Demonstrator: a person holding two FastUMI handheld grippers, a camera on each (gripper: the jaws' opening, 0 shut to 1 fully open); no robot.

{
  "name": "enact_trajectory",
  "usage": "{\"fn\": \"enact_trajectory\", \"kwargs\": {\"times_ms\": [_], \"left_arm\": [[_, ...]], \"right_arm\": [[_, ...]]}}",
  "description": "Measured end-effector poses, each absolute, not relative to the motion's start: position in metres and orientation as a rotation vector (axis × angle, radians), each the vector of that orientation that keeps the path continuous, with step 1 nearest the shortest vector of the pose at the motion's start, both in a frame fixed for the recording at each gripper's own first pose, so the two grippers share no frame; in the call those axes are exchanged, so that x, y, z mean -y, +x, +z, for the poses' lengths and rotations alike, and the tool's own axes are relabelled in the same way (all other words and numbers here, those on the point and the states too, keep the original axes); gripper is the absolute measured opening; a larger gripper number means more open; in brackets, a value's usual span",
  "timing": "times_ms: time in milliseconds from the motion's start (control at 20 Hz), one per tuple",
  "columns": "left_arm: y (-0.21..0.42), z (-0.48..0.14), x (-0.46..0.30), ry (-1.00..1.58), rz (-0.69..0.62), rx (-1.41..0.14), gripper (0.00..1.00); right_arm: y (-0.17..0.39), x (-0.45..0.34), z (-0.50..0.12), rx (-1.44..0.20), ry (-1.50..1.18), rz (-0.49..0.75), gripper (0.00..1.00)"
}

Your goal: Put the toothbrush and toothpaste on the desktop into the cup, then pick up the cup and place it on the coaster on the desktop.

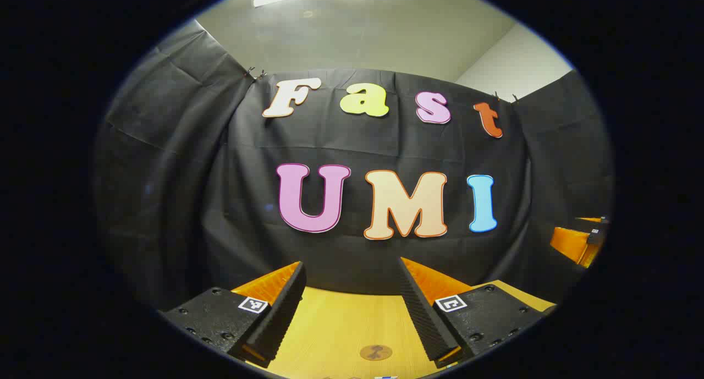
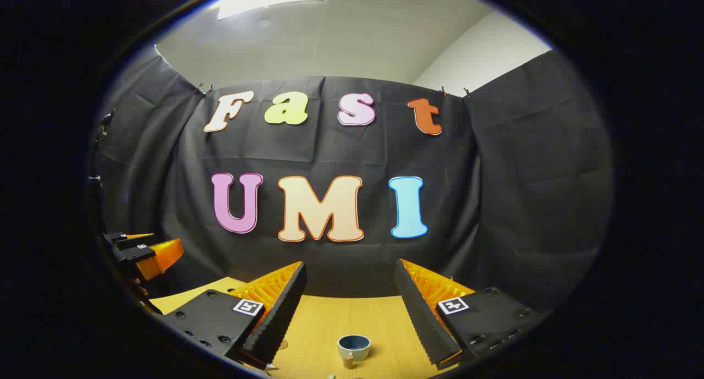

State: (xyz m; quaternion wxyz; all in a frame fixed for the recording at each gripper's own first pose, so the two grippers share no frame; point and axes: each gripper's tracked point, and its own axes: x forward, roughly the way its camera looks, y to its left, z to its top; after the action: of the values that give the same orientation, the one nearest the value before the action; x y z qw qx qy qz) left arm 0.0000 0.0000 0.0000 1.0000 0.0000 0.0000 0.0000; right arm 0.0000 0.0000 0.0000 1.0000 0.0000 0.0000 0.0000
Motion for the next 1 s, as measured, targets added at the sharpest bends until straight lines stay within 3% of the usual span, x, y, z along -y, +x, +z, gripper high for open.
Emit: {"fn": "enact_trajectory", "kwargs": {"times_ms": [1000], "left_arm": [[-0.015,0.009,0.019,0.016,-0.021,0.039,0.94]], "right_arm": [[0.004,-0.005,-0.016,-0.037,0.024,0.095,1.0]]}}
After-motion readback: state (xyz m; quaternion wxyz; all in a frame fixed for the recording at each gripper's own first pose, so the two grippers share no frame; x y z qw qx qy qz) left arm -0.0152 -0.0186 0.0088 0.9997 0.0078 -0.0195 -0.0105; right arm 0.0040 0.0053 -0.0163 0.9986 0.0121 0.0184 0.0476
